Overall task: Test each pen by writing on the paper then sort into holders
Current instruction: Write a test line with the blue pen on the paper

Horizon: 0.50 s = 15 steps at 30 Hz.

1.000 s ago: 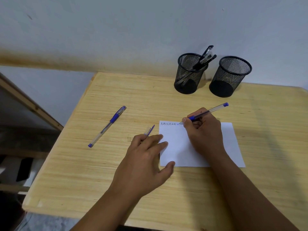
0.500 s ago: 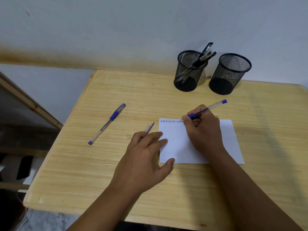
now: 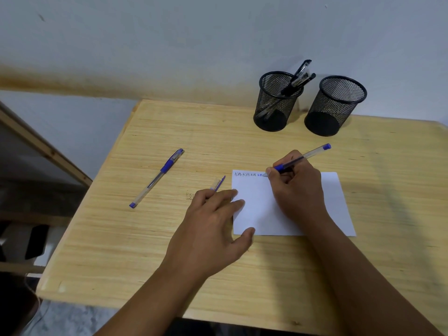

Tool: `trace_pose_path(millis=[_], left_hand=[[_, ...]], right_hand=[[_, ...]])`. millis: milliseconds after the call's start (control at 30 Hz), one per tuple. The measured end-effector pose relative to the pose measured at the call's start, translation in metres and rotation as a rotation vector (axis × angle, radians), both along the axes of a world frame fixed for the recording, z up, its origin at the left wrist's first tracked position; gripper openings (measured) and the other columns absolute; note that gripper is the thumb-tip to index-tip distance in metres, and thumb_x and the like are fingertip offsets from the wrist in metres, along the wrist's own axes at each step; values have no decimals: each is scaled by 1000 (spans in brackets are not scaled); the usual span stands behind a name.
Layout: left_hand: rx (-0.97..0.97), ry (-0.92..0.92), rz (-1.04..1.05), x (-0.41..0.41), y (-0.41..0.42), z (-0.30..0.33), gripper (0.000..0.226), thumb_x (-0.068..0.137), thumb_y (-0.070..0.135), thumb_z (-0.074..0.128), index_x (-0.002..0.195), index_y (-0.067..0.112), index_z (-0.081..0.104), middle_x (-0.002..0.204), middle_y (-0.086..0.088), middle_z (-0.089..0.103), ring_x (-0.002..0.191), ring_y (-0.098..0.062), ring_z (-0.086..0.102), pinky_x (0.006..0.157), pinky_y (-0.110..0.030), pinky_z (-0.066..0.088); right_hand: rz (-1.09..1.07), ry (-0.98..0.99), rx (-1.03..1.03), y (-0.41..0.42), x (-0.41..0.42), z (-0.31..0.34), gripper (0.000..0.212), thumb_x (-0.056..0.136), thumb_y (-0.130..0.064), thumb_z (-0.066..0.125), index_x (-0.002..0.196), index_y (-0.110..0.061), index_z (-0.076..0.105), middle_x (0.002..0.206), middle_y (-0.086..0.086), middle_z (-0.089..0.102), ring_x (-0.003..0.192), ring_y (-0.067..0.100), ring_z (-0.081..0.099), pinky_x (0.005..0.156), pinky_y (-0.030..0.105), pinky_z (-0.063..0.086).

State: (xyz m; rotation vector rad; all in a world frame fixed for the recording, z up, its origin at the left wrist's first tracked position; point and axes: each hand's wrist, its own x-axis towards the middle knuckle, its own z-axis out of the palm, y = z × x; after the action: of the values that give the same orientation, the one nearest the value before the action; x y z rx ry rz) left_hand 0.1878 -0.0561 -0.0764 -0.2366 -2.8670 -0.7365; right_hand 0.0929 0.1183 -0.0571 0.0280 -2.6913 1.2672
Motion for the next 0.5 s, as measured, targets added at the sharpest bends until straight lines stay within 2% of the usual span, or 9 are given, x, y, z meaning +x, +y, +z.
trace_pose_path(millis=[100,133,200,333,433,500], left_hand=[[-4,0,-3,0,0,0,55,77,57,65,122,26,68,133,15,58,121,-12,40,94,-19,35],[-3,1,-2,0,0,0,55,77,57,65,122,26,67,133,15,58,122,-12,40,94,-19,36],[-7,2,2,0,0,-1,55,76,58,64,122,26,68,133,15,58,122,-12,40,94,-19,35],[-27,-6,9,-1,1,2,58,76,59,62,123,26,67,133,16,58,122,-11,38,96,-18,33],[-35,-11,12,1,2,3,60,77,60,60,126,27,65,135,16,56,124,-10,36,98,-19,32],[-44,-20,9,2,2,4,60,78,61,58,128,28,63,138,17,53,127,-10,33,100,-19,30]], right_hand=[[-27,10,-59,2,-1,0,9,89,-20,69,89,-13,64,68,-8,65,63,5,62,59,6,45],[-54,17,-114,4,-1,0,10,89,-20,69,88,-13,63,72,-3,68,67,7,65,63,10,49],[-112,23,-236,8,-2,0,11,90,-20,68,88,-11,62,75,3,71,71,14,69,70,26,56],[-129,-29,-373,11,-2,1,11,89,-17,66,89,-7,63,73,7,71,71,20,70,74,35,58],[-108,-61,-539,13,0,9,11,91,-8,66,95,2,62,74,12,70,67,16,69,72,28,59],[-95,-42,-575,18,0,14,13,91,-4,64,97,7,60,72,13,68,63,13,66,68,23,58]])
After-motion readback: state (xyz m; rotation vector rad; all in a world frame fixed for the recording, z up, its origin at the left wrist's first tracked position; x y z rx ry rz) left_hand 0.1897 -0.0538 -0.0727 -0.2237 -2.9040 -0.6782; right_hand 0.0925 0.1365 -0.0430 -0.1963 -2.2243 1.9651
